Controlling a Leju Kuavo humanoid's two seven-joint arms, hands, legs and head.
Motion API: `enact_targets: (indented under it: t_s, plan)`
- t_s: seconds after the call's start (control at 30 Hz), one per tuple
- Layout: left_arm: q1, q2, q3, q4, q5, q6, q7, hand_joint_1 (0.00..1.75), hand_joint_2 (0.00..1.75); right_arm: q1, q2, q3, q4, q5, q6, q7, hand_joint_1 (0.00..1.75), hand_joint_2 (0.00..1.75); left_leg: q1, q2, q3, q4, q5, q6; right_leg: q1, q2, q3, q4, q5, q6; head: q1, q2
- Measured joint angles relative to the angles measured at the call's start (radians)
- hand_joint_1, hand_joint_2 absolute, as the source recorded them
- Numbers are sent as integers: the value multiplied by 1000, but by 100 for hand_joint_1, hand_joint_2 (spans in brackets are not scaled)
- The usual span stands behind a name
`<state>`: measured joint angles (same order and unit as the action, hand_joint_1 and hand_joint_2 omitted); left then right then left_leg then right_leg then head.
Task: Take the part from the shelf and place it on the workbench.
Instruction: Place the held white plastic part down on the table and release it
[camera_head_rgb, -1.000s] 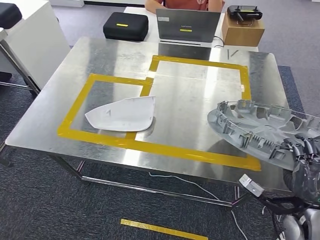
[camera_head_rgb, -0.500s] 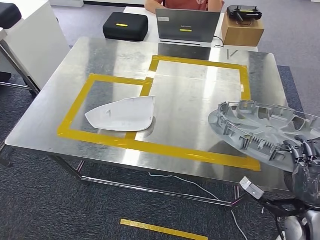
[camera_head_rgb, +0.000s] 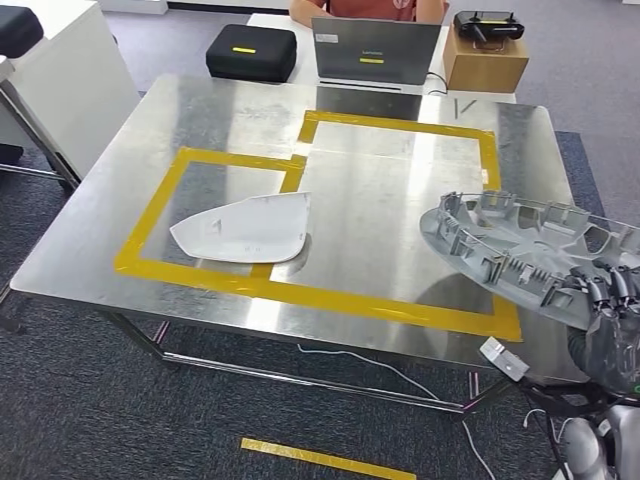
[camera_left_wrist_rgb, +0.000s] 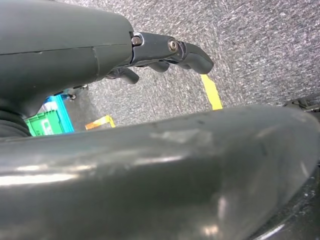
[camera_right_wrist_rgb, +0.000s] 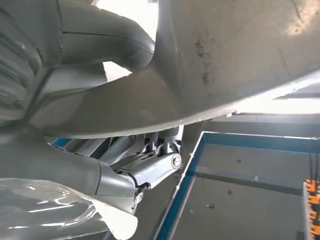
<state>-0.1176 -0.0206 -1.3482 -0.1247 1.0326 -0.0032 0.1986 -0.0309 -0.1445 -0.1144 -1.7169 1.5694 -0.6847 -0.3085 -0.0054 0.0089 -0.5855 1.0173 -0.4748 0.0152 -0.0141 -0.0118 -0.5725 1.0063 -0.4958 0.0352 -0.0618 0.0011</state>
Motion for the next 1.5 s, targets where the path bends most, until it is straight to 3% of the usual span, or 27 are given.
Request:
enact_targets:
  t_s: [0.23,0.33,0.47,0.67,0.8,1.3,1.4,1.5]
  plan:
    - [-2,0,-15,0,5,-2,0,0,0,-36,-95,97,41,0,0,170,175,175,0,0,0,0,0,0,0,0,0,0,0,0,0,0]
    - [-3,0,-20,0,6,-1,0,0,0,-46,-131,130,56,0,0,203,175,175,0,0,0,0,0,0,0,0,0,0,0,0,0,0]
    - [-4,1,-24,0,13,0,-3,0,175,-58,-183,183,73,0,0,275,0,0,0,0,0,0,0,0,0,0,0,0,0,0,0,0]
    - [-5,1,-32,0,16,13,-4,0,175,-78,-256,258,88,1,-1,339,0,0,0,0,0,0,0,0,0,0,0,0,0,0,0,0]
    - [-5,1,-33,0,25,24,-4,0,0,-85,-279,287,94,1,-1,351,0,0,0,0,0,0,0,0,0,0,0,0,0,0,0,0]
    - [-5,4,-35,0,35,24,-5,0,0,-126,-355,406,124,1,-1,468,0,0,0,0,0,0,0,0,0,0,0,0,0,0,0,0]
    - [-5,4,-40,0,39,23,-8,0,0,-153,-377,461,137,2,-1,566,0,0,0,0,0,0,0,0,0,0,0,0,0,0,0,0]
    - [-5,4,-45,0,45,23,-13,0,0,-219,-409,584,176,2,-1,754,0,0,0,1,0,0,0,0,0,1,0,0,1,0,0,0]
